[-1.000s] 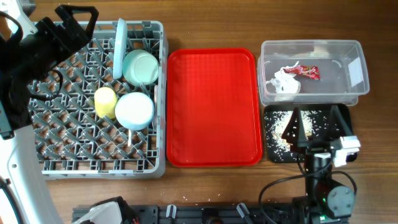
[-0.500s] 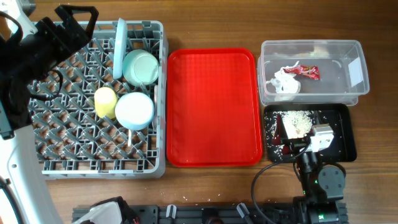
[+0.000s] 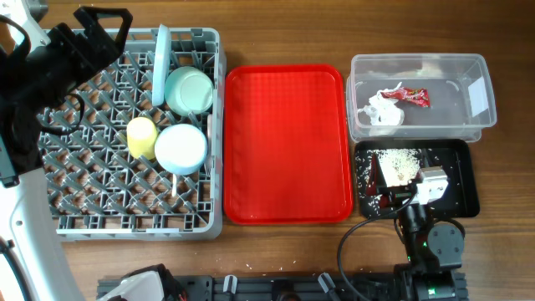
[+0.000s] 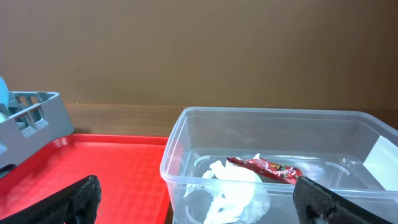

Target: Sort waste into correct bins and load items into the dishwasher rack

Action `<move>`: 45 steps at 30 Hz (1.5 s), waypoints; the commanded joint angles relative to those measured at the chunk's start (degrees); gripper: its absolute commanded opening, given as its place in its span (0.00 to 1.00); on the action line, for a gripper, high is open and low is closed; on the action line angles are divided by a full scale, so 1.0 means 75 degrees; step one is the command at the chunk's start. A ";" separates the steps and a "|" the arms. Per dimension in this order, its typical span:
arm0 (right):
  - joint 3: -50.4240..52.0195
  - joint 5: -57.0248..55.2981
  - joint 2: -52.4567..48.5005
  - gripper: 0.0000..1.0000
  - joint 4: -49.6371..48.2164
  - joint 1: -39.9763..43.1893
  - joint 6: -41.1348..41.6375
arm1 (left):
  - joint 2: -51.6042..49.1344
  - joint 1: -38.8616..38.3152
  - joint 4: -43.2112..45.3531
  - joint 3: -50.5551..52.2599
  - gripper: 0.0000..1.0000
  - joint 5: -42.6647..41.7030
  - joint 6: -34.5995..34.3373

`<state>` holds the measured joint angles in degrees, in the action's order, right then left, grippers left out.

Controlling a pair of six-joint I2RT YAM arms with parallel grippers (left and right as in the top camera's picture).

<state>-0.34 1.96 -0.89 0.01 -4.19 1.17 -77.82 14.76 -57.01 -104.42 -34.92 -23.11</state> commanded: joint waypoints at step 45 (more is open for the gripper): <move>0.0006 0.0152 0.0012 1.00 -0.0015 0.0032 -0.0137 | 1.0349 -0.1588 0.9125 1.3126 1.00 0.3022 0.0184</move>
<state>-0.34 2.17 -0.80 0.03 -4.19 1.15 -0.58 2.63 11.07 -10.70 -15.35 -21.76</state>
